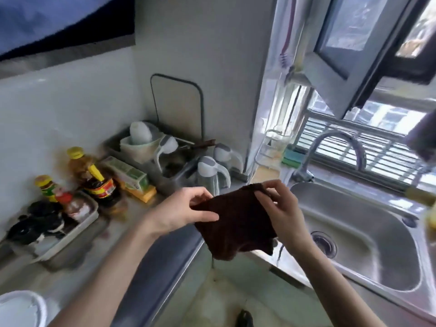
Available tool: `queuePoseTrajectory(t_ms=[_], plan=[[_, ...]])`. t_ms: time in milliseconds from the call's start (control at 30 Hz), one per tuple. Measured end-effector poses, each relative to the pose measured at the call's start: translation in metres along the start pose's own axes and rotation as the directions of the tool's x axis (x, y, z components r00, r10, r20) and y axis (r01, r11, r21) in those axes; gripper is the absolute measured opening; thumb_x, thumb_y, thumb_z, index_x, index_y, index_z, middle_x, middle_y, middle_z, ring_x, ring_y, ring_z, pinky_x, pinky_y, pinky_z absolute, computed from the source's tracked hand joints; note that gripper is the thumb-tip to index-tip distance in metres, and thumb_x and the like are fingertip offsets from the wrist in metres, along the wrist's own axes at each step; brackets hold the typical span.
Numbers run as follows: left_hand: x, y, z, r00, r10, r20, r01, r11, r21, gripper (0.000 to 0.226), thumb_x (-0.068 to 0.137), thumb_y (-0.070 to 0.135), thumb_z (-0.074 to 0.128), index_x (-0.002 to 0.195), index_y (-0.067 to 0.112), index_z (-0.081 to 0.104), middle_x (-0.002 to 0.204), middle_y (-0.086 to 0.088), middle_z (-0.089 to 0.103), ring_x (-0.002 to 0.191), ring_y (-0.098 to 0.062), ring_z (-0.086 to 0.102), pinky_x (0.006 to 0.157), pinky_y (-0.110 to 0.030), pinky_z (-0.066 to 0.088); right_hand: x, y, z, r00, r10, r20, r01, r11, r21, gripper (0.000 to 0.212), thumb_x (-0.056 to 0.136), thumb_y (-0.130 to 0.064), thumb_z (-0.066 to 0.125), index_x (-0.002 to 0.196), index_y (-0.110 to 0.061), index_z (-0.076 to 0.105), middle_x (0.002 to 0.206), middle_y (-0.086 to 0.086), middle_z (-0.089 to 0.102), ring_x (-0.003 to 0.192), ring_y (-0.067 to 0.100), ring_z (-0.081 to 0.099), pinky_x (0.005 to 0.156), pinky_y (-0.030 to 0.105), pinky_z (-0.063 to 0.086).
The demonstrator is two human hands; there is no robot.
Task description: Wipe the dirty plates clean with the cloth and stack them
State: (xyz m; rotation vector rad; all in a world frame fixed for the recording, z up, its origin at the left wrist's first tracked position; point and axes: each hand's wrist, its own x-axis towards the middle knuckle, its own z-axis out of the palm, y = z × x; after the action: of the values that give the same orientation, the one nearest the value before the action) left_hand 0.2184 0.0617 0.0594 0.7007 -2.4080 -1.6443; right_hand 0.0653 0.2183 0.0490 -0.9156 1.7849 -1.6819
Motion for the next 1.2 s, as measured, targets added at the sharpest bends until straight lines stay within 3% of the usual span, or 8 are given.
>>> queuePoseTrajectory(t_ms=[267, 367, 467, 567, 833, 1000, 1100, 1200], plan=[[0.146, 0.020, 0.013, 0.960, -0.150, -0.235, 0.022, 0.882, -0.471, 0.013, 0.074, 0.012, 0.074, 0.083, 0.013, 0.066, 0.079, -0.002, 0.066, 0.076, -0.013, 0.062, 0.070, -0.025, 0.050, 0.110, 0.012, -0.071, 0.972, 0.170, -0.163, -0.147, 0.979, 0.144, 0.009, 0.090, -0.018, 0.061, 0.084, -0.012, 0.062, 0.079, 0.016, 0.069, 0.074, 0.022, 0.061, 0.068, 0.037, 0.047], [0.207, 0.022, 0.020, 0.931, -0.186, -0.313, 0.027, 0.893, -0.450, 0.004, 0.083, 0.012, 0.066, 0.082, 0.015, 0.064, 0.076, 0.000, 0.063, 0.073, -0.012, 0.059, 0.062, -0.020, 0.048, 0.151, 0.029, -0.080, 0.924, 0.325, -0.203, -0.267, 0.926, 0.266, 0.008, 0.090, -0.021, 0.061, 0.085, -0.014, 0.062, 0.080, 0.011, 0.067, 0.076, 0.024, 0.062, 0.074, 0.041, 0.051], [0.257, 0.011, 0.024, 0.908, -0.215, -0.360, 0.068, 0.923, -0.380, 0.006, 0.083, 0.015, 0.068, 0.087, 0.011, 0.065, 0.075, 0.003, 0.062, 0.071, -0.008, 0.057, 0.058, -0.011, 0.045, 0.185, 0.052, -0.085, 0.877, 0.424, -0.224, -0.337, 0.878, 0.341, 0.009, 0.091, -0.021, 0.060, 0.086, -0.013, 0.058, 0.076, 0.007, 0.062, 0.062, 0.015, 0.059, 0.056, 0.028, 0.048], [0.296, -0.004, 0.022, 0.894, -0.282, -0.348, 0.137, 0.912, -0.386, 0.013, 0.080, 0.018, 0.072, 0.087, 0.008, 0.068, 0.076, 0.000, 0.064, 0.073, -0.014, 0.060, 0.064, -0.020, 0.047, 0.210, 0.075, -0.088, 0.844, 0.468, -0.261, -0.364, 0.858, 0.363, 0.010, 0.092, -0.020, 0.059, 0.086, -0.012, 0.056, 0.075, 0.005, 0.059, 0.052, 0.007, 0.056, 0.042, 0.019, 0.043], [0.338, -0.037, 0.036, 0.833, -0.493, -0.251, 0.271, 0.759, -0.592, 0.018, 0.076, 0.018, 0.075, 0.084, 0.005, 0.066, 0.090, -0.013, 0.068, 0.086, -0.027, 0.065, 0.076, -0.031, 0.055, 0.237, 0.107, -0.084, 0.773, 0.539, -0.335, -0.418, 0.830, 0.371, 0.009, 0.092, -0.023, 0.059, 0.085, -0.017, 0.056, 0.083, 0.006, 0.060, 0.077, 0.021, 0.059, 0.070, 0.043, 0.053], [0.337, -0.051, 0.048, 0.851, -0.421, -0.315, 0.263, 0.859, -0.439, 0.025, 0.080, 0.023, 0.072, 0.094, 0.002, 0.068, 0.089, -0.013, 0.067, 0.084, -0.024, 0.062, 0.077, -0.032, 0.051, 0.236, 0.125, -0.076, 0.770, 0.510, -0.383, -0.393, 0.853, 0.343, 0.013, 0.092, -0.019, 0.058, 0.080, -0.016, 0.055, 0.081, 0.006, 0.062, 0.074, 0.015, 0.055, 0.066, 0.027, 0.046], [0.336, -0.055, 0.057, 0.856, -0.284, -0.431, 0.251, 0.959, -0.133, 0.024, 0.082, 0.030, 0.070, 0.084, 0.007, 0.062, 0.081, -0.009, 0.066, 0.078, -0.023, 0.061, 0.072, -0.028, 0.046, 0.237, 0.136, -0.069, 0.787, 0.493, -0.371, -0.383, 0.862, 0.333, 0.011, 0.094, -0.021, 0.055, 0.084, -0.019, 0.055, 0.078, 0.004, 0.061, 0.072, 0.013, 0.056, 0.063, 0.020, 0.045], [0.326, -0.046, 0.071, 0.869, -0.165, -0.466, 0.273, 0.947, 0.173, 0.026, 0.086, 0.029, 0.064, 0.092, 0.004, 0.059, 0.090, -0.012, 0.069, 0.084, -0.029, 0.064, 0.074, -0.035, 0.049, 0.233, 0.138, -0.065, 0.803, 0.482, -0.351, -0.446, 0.876, 0.182, 0.008, 0.095, -0.027, 0.053, 0.090, -0.020, 0.054, 0.089, 0.012, 0.065, 0.080, 0.019, 0.060, 0.075, 0.034, 0.050]])
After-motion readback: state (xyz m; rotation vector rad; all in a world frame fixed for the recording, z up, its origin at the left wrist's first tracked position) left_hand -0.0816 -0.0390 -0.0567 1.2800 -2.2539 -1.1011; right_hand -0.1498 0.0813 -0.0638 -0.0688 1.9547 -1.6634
